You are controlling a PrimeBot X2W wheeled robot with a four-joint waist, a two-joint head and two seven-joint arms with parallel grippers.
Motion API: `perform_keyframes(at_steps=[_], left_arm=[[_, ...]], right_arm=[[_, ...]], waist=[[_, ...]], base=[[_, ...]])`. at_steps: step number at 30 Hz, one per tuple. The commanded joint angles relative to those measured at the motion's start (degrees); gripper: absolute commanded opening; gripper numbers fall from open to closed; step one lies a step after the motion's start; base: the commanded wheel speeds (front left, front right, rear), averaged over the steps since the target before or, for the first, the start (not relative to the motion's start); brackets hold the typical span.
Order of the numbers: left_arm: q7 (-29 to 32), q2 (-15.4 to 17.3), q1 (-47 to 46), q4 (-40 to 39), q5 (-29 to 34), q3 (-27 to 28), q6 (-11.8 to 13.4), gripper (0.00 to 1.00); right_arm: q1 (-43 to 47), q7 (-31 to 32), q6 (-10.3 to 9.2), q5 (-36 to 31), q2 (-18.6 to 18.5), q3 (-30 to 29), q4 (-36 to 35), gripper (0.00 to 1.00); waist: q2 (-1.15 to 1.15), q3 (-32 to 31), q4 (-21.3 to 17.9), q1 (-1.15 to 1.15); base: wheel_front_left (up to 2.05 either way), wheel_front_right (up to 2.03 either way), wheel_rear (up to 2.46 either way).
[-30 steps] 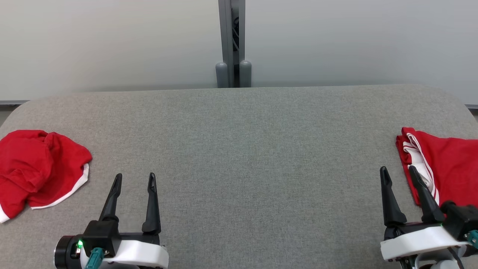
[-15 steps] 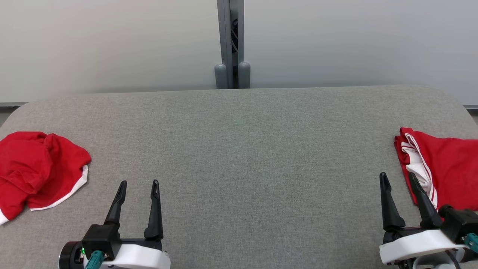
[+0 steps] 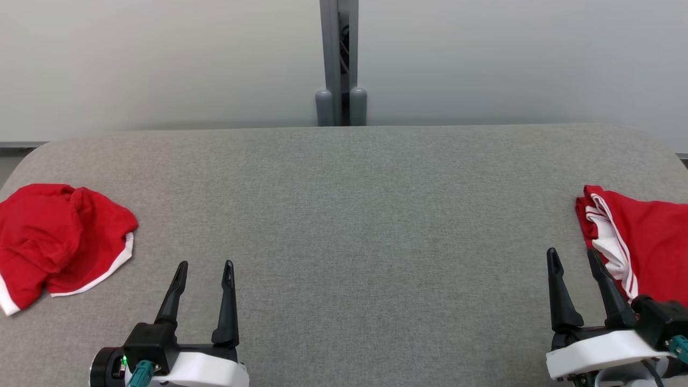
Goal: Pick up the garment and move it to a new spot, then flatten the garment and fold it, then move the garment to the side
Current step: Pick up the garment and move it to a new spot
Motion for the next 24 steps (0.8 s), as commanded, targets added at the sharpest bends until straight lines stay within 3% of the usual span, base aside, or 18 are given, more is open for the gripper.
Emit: perform_keyframes(at_steps=[1,5,24], left_arm=[[-0.2,0.2,-0.6,0.2,0.1,0.0,-0.3,1.00],[-0.2,0.2,-1.7,0.2,0.3,-0.3,-0.3,1.00],[-0.2,0.2,0.9,0.3,2.1,2.7,-1.2,1.00]], right_arm=[[-0.1,-0.1,0.03,0.5,-0.1,0.0,-0.3,1.00],[0.1,-0.1,0.03,1.0,-0.2,0.6,-0.6,1.00],[0.7,-0.1,0.03,3.6,-0.3,6.9,-0.5,1.00]], waist=[[0.00,0.3,1.0,0.00],[0.00,1.1,3.5,0.00],[0.00,0.1,23.5,0.00]], base=[[0.00,0.00,0.00],[0.00,0.00,0.00],[0.00,0.00,0.00]])
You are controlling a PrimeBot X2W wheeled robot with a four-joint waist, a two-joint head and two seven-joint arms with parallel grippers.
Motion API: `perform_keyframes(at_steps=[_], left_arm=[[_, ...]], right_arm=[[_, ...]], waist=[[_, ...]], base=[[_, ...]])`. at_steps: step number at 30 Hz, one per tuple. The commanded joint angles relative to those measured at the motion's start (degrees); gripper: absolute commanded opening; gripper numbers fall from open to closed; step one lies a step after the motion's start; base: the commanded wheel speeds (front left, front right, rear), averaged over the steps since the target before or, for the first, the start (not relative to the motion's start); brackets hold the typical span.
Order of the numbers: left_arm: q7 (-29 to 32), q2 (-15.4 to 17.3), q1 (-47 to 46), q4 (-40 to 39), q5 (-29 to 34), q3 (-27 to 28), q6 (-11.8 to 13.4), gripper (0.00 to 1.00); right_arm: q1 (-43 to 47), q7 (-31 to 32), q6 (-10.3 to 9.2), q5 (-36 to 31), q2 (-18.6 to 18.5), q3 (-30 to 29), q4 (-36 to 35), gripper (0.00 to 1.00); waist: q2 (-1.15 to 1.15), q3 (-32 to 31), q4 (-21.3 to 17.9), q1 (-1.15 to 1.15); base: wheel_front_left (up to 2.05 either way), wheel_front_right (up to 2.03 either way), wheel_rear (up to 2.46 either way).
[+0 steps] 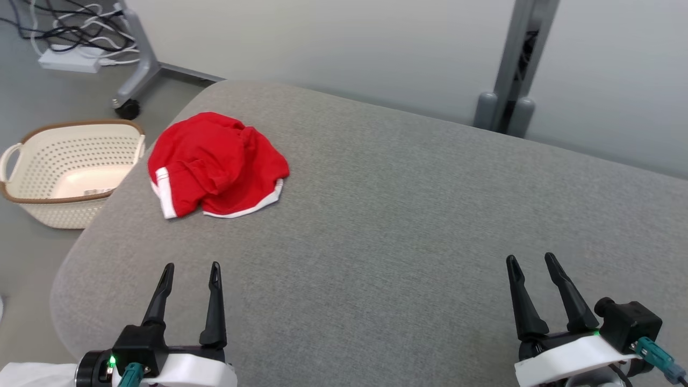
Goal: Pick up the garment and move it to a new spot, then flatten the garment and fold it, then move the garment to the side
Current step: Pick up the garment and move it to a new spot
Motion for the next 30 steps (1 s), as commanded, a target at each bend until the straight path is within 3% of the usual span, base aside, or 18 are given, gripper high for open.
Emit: perform_keyframes(at_steps=[1,7,18,30], left_arm=[[-0.2,0.2,0.9,-0.2,0.5,0.3,-0.3,1.00],[-0.2,0.1,1.7,-1.2,0.1,1.6,0.4,1.00],[-0.2,0.2,2.4,-2.7,-1.0,2.7,2.0,1.00],[-0.2,0.2,2.2,-2.3,-0.5,2.9,1.2,1.00]], right_arm=[[0.8,-0.1,0.03,0.3,-0.4,-0.1,0.4,1.00],[0.0,-0.1,0.03,0.4,-0.4,1.7,0.9,1.00],[-2.5,-0.1,0.03,0.3,-0.4,4.0,2.8,1.00],[-1.2,-0.1,0.03,1.6,-0.4,3.4,3.3,1.00]], waist=[[0.00,-1.2,4.1,0.00],[0.00,-1.5,7.9,0.00],[0.00,-0.9,8.4,0.00],[0.00,-2.1,7.8,0.00]], base=[[0.00,0.00,0.00],[0.00,0.00,0.00],[0.00,0.00,0.00],[0.00,0.00,0.00]])
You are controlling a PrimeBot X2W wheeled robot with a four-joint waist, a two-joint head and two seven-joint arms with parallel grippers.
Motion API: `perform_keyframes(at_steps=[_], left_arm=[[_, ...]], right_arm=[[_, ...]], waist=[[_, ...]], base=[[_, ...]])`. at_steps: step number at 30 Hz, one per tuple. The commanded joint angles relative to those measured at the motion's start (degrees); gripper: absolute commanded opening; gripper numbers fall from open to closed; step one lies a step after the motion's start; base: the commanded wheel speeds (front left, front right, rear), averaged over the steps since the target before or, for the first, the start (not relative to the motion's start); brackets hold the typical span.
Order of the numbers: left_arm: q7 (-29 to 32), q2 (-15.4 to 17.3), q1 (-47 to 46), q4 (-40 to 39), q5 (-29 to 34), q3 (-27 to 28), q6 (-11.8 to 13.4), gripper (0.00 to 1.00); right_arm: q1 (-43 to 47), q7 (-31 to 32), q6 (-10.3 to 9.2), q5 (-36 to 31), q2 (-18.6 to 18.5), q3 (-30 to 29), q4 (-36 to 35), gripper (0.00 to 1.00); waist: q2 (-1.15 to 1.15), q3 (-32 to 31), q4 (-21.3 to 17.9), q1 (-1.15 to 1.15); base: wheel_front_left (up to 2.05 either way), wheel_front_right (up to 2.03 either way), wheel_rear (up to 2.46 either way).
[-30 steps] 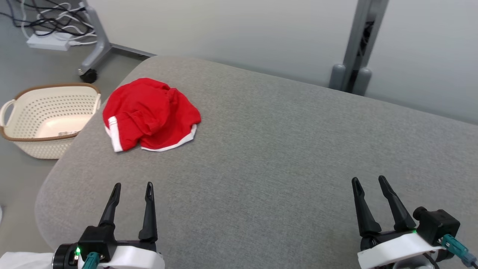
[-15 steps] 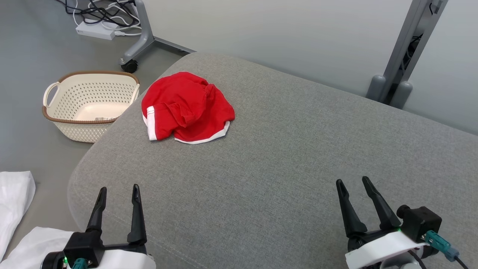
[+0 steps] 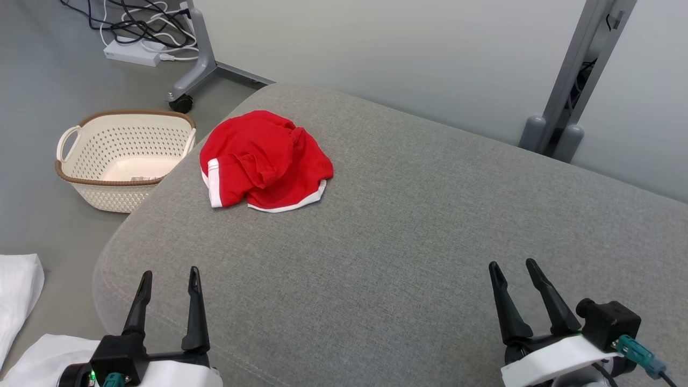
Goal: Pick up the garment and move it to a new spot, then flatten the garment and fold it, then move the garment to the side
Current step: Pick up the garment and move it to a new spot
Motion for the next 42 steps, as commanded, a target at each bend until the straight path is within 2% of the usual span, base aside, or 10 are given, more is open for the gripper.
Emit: perform_keyframes(at_steps=[1,8,13,16,19,23,27,33,42], left_arm=[[-0.2,0.2,-0.3,0.0,0.2,0.4,-0.4,1.00],[-0.2,0.2,-3.0,-0.5,-0.1,1.8,-1.4,1.00],[-0.2,0.2,-7.4,0.0,-0.7,3.0,-2.7,1.00],[-0.2,0.2,-11.4,1.5,-2.1,4.4,-4.1,1.00],[-0.2,0.2,-16.6,4.9,-2.9,5.6,-7.0,1.00],[-0.2,0.5,-25.2,13.8,-1.7,6.9,-10.3,1.00],[-0.2,2.7,-34.7,25.9,-1.2,5.9,-12.4,1.00],[2.9,5.9,-48.7,42.7,-3.3,5.6,-13.1,1.00],[10.0,9.7,-60.0,56.9,-4.3,4.7,-13.1,1.00]], right_arm=[[0.4,-0.1,0.03,-0.1,-0.4,-0.3,-0.2,1.00],[1.0,-0.1,0.03,-2.0,-1.0,-2.5,-2.2,1.00],[-1.5,-0.1,0.03,-3.6,-3.2,-2.5,-5.3,1.00],[-3.6,-0.1,0.03,-4.3,-5.0,-2.2,-7.0,1.00],[-5.8,-0.1,0.03,-4.9,-7.1,-2.7,-8.4,1.00],[-8.8,-0.1,0.03,-5.3,-9.7,-2.7,-9.6,1.00],[-11.1,-0.1,0.03,-5.9,-11.7,-2.2,-10.5,1.00],[-13.2,-0.1,0.02,-6.0,-13.0,-1.9,-11.5,1.00],[-15.2,-0.1,0.02,-5.8,-12.1,-1.2,-12.6,1.00]], waist=[[0.00,0.0,-0.1,0.00],[0.00,2.2,-0.2,0.00],[0.00,7.1,-2.1,0.00],[0.00,10.3,-3.5,0.00],[0.00,14.0,-4.7,0.00],[0.00,18.4,-6.4,0.00],[0.00,22.1,-8.2,0.00],[0.00,26.2,-10.9,0.00],[0.00,29.7,-14.1,0.00]], base=[[0.00,0.00,0.00],[0.00,0.00,0.00],[0.00,0.00,0.00],[0.00,0.00,0.00],[0.00,0.00,0.00],[0.00,0.00,0.00],[0.00,0.00,0.00],[0.00,0.00,0.00],[0.00,0.00,0.00]])
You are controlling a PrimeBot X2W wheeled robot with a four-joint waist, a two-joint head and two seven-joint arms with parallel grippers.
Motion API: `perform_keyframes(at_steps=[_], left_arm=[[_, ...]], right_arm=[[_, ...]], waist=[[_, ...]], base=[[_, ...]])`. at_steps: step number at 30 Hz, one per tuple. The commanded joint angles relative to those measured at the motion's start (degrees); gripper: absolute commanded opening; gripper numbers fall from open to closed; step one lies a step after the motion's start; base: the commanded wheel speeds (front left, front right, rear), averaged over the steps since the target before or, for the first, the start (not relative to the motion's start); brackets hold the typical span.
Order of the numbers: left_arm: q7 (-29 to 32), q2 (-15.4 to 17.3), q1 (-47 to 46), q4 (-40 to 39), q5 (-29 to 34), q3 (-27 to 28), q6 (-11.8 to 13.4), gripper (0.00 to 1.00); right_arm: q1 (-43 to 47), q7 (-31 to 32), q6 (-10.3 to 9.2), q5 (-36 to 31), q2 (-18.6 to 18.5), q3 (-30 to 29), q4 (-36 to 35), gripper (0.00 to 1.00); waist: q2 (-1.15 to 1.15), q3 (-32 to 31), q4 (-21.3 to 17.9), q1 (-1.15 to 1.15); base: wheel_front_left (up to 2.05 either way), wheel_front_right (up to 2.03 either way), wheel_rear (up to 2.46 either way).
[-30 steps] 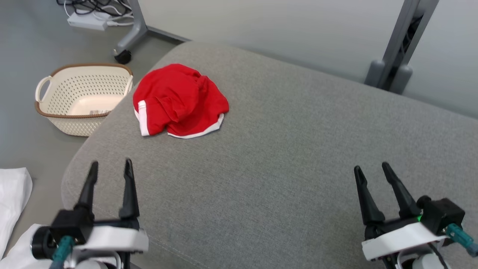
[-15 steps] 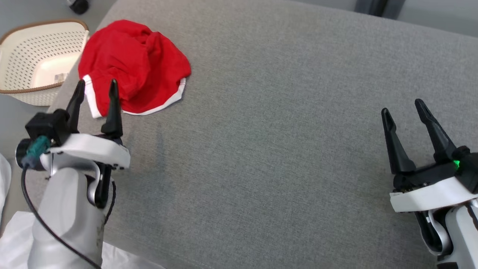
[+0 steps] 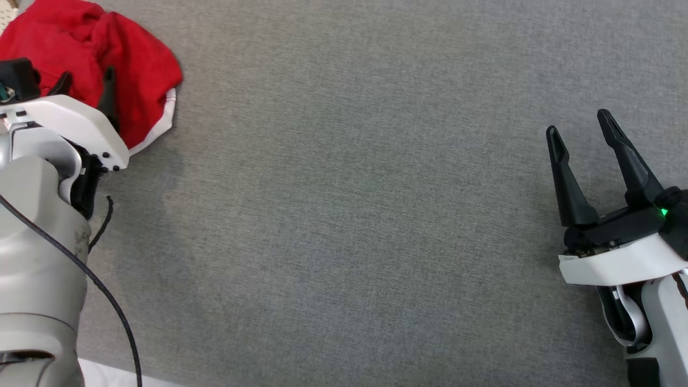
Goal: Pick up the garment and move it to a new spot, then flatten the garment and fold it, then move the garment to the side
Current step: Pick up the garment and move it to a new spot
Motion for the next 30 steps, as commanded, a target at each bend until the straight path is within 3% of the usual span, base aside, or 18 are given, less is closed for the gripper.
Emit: perform_keyframes(at_steps=[1,6,7,8,9,15,22,30], left_arm=[[0.3,0.9,-0.9,0.6,0.5,-0.2,0.4,1.00],[3.4,2.3,-4.8,5.4,-0.1,0.1,3.0,0.97],[3.8,2.5,-5.1,6.1,-0.1,0.1,3.3,0.53],[4.0,2.7,-5.2,6.5,-0.4,0.2,3.4,0.33],[3.9,2.8,-5.5,6.8,-0.3,0.2,3.5,0.00],[-1.1,2.8,-6.3,7.1,-0.4,-0.2,4.1,0.00],[-10.4,1.6,-4.8,2.5,1.0,-2.2,2.5,0.00],[-10.8,-1.8,3.3,-20.9,2.8,-2.2,0.8,0.00]], right_arm=[[-0.9,-0.1,0.01,0.4,-0.1,-0.1,0.0,1.00],[-1.4,-0.1,0.01,0.2,0.8,0.4,0.0,1.00],[-1.5,-0.1,0.01,0.3,0.9,0.5,0.1,1.00],[-1.6,-0.1,0.01,0.3,1.1,0.6,0.2,1.00],[-1.7,-0.1,0.01,0.3,1.2,0.6,0.3,1.00],[-1.5,-0.1,0.01,0.5,2.1,-0.1,1.0,1.00],[-0.9,-0.1,0.01,0.6,3.5,-0.5,2.4,1.00],[1.1,-0.1,0.01,1.0,6.0,-2.3,3.3,1.00]], waist=[[0.00,1.0,-1.0,0.00],[0.00,2.0,-2.3,0.00],[0.00,2.1,-2.5,0.00],[0.00,2.1,-2.7,0.00],[0.00,2.1,-2.8,0.00],[0.00,1.0,-3.4,0.00],[0.00,-4.0,-4.2,0.00],[0.00,-12.1,-6.7,0.00]], base=[[0.00,0.00,0.00],[0.00,0.00,0.00],[0.00,0.00,0.00],[0.00,0.00,0.00],[0.00,0.00,0.00],[0.00,0.00,0.00],[0.00,0.00,0.00],[0.00,0.00,0.00]])
